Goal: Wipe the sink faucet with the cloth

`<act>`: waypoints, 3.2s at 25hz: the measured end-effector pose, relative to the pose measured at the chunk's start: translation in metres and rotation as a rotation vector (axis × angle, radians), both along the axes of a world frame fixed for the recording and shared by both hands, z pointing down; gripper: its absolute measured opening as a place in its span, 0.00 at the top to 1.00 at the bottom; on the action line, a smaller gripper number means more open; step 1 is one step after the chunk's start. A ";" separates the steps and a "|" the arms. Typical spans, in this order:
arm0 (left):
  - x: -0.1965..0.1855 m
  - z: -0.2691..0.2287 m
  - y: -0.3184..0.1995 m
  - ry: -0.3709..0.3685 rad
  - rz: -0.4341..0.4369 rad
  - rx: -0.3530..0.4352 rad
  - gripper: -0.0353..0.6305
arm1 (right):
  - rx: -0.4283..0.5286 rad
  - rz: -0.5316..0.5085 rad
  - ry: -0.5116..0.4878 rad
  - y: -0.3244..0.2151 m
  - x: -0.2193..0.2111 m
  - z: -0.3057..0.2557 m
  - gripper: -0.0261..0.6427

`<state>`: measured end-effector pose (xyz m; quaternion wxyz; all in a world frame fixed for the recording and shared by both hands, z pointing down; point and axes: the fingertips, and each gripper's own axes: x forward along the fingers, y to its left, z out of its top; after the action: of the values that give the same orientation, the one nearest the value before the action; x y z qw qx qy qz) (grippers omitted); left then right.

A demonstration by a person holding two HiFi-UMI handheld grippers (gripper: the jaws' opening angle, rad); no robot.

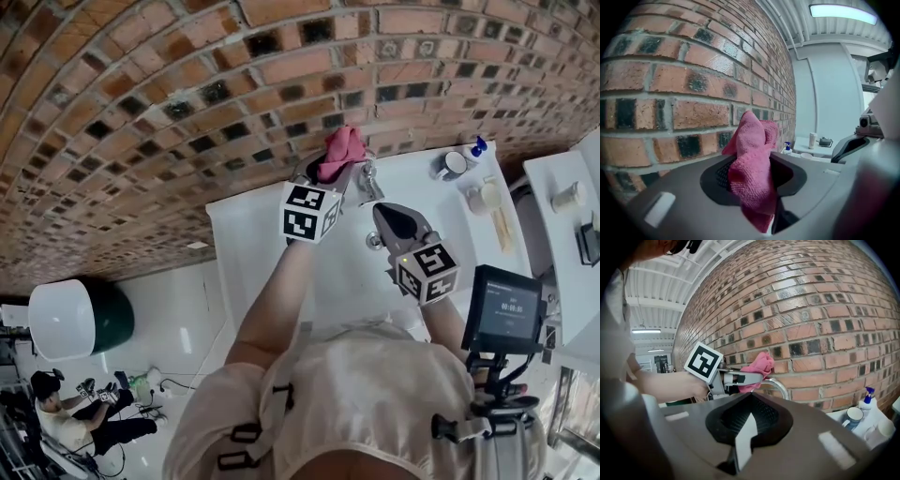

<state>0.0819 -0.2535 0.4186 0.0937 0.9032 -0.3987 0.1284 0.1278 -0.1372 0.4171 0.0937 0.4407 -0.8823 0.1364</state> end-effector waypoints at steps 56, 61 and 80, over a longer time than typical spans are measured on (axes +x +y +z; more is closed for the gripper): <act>0.009 -0.008 0.024 0.089 -0.126 0.042 0.74 | -0.012 -0.001 0.002 0.019 0.017 0.022 0.98; 0.055 0.011 0.018 0.102 -0.044 -0.055 0.74 | -0.035 0.032 -0.006 0.019 0.032 0.032 0.98; 0.080 0.120 0.014 -0.022 0.014 -0.277 0.74 | -0.084 0.100 -0.016 0.003 0.062 0.053 0.98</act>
<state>0.1621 -0.2397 0.5389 0.2122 0.8828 -0.3720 0.1930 0.1902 -0.1342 0.4698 0.0981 0.4790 -0.8532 0.1816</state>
